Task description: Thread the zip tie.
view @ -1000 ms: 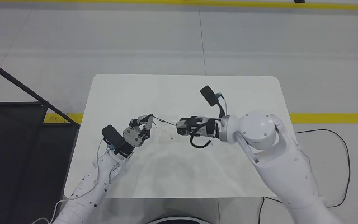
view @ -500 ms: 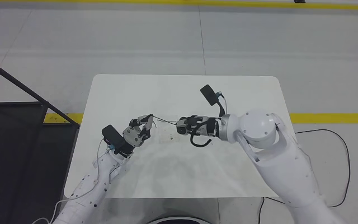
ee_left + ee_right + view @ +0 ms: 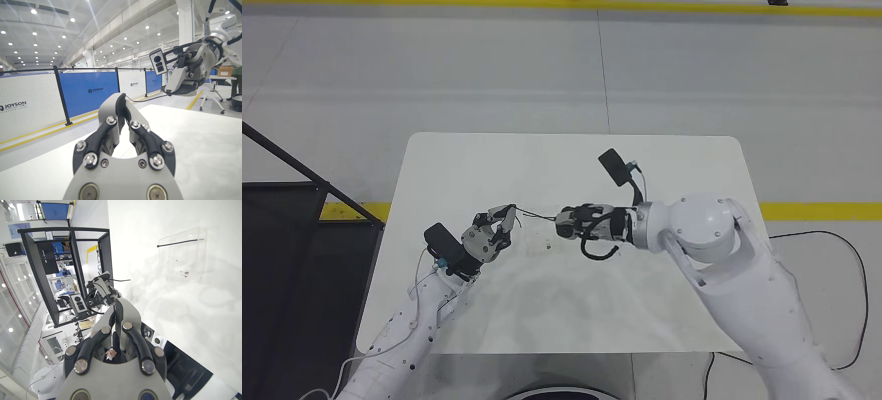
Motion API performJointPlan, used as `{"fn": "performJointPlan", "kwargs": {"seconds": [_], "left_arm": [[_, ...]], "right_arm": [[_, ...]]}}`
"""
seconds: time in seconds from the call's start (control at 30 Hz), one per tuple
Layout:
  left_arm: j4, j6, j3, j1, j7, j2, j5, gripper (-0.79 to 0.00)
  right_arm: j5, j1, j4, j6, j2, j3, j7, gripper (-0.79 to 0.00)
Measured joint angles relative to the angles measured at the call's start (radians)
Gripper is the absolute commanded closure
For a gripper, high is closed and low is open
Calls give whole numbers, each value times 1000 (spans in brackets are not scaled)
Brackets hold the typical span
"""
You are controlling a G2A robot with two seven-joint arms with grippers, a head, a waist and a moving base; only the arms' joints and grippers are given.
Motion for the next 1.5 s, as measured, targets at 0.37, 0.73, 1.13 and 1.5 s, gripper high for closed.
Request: {"fn": "performJointPlan", "kwargs": {"seconds": [0.37, 0.73, 1.13, 1.5], "left_arm": [[0, 0, 0, 0, 0, 0, 0, 0], [0, 0, 0, 0, 0, 0, 0, 0], [0, 0, 0, 0, 0, 0, 0, 0], [0, 0, 0, 0, 0, 0, 0, 0]], "right_arm": [[63, -16, -6, -56, 0, 22, -20, 0], [120, -39, -10, -120, 1, 46, -48, 0], [158, -40, 1, -159, -1, 44, -63, 0], [141, -17, 15, -136, -2, 22, -47, 0]]}}
